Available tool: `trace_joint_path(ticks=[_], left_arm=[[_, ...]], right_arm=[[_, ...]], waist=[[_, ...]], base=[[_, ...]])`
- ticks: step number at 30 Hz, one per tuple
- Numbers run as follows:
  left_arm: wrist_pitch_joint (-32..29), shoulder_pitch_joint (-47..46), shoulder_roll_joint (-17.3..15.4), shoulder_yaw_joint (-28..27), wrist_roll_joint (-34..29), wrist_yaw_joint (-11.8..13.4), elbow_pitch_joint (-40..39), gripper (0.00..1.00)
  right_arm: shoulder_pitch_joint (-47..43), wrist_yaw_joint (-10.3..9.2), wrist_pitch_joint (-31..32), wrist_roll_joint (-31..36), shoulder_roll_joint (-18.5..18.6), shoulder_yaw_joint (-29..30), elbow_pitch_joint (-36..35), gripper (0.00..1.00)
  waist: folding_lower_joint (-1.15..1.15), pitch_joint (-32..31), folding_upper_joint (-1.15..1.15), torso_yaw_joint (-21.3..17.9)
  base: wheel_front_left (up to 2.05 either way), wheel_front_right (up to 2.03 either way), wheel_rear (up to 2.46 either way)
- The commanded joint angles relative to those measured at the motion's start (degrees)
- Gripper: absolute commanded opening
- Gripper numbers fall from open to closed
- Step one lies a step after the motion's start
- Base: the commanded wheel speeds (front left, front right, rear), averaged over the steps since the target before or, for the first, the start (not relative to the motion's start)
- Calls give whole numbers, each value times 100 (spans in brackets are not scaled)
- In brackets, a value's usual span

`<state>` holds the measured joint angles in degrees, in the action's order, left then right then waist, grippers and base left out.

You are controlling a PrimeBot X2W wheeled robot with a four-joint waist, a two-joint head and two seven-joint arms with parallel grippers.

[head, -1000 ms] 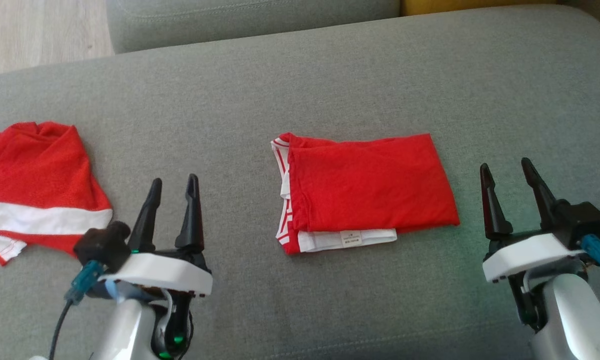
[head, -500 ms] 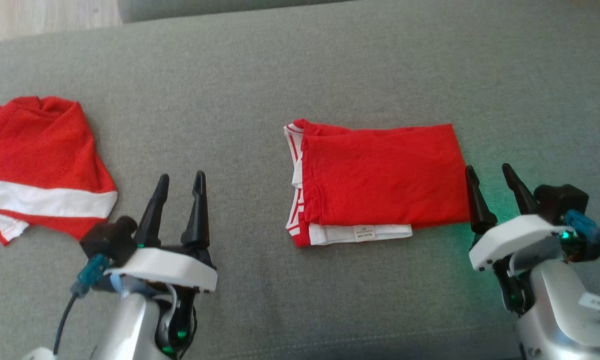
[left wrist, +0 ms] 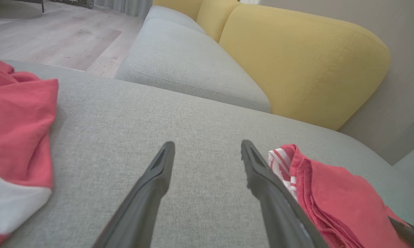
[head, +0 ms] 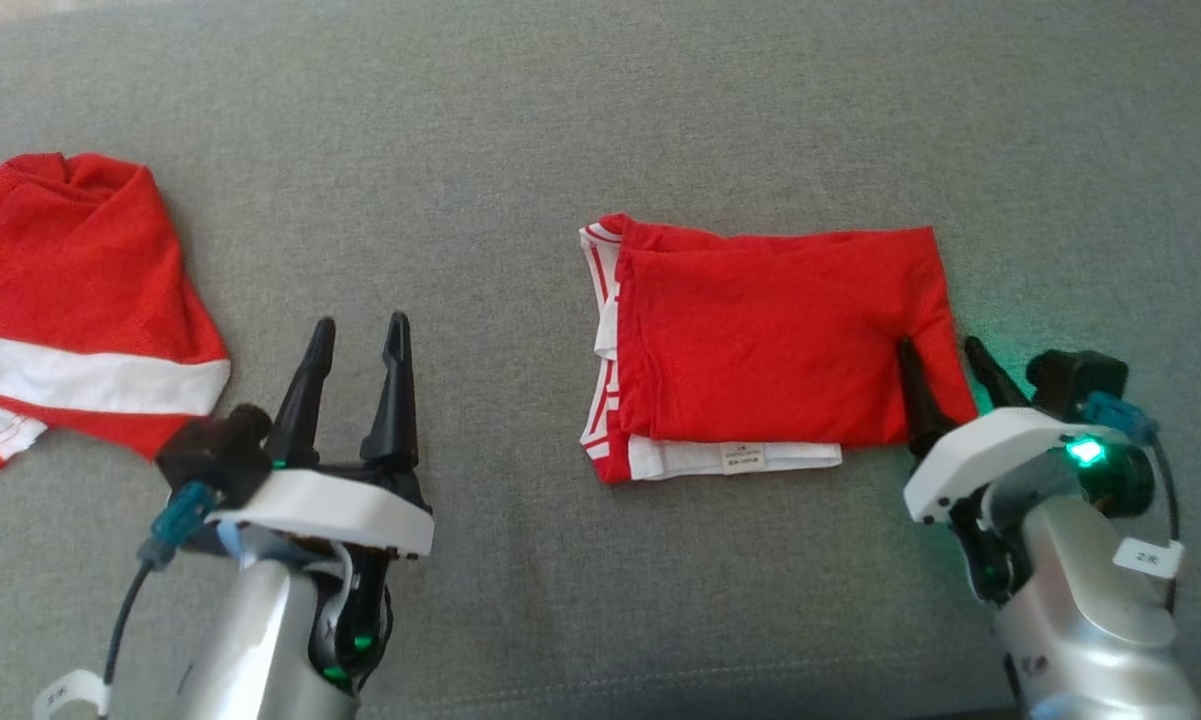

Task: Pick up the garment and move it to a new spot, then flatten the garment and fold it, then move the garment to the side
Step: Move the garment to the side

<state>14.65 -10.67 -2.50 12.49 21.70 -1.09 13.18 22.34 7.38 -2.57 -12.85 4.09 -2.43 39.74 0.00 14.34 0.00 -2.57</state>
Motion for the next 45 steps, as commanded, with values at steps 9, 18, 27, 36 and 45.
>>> trace_joint_path(ticks=[9,18,27,36,45], left_arm=[[35,-299,-38,-192,-63,-17,-183,100],[35,-403,-38,-215,-60,-50,-226,100],[35,-564,-38,-210,-105,-118,-236,100],[35,-635,-38,-265,-102,-152,-237,100],[35,-607,-38,-304,-102,-151,-196,100]], right_arm=[[493,11,-557,416,382,-485,-59,0],[966,11,-333,600,1818,-577,-472,0],[1257,11,97,650,2847,218,-65,0],[1359,11,238,1112,2649,1136,13,0],[1270,11,308,1209,2405,1383,-196,39]], waist=[[0,-1,0,-161],[0,240,0,-326],[0,541,0,-311],[0,689,0,-240],[0,649,0,-254]], base=[[0,0,0],[0,0,0],[0,0,0],[0,0,0],[0,0,0]])
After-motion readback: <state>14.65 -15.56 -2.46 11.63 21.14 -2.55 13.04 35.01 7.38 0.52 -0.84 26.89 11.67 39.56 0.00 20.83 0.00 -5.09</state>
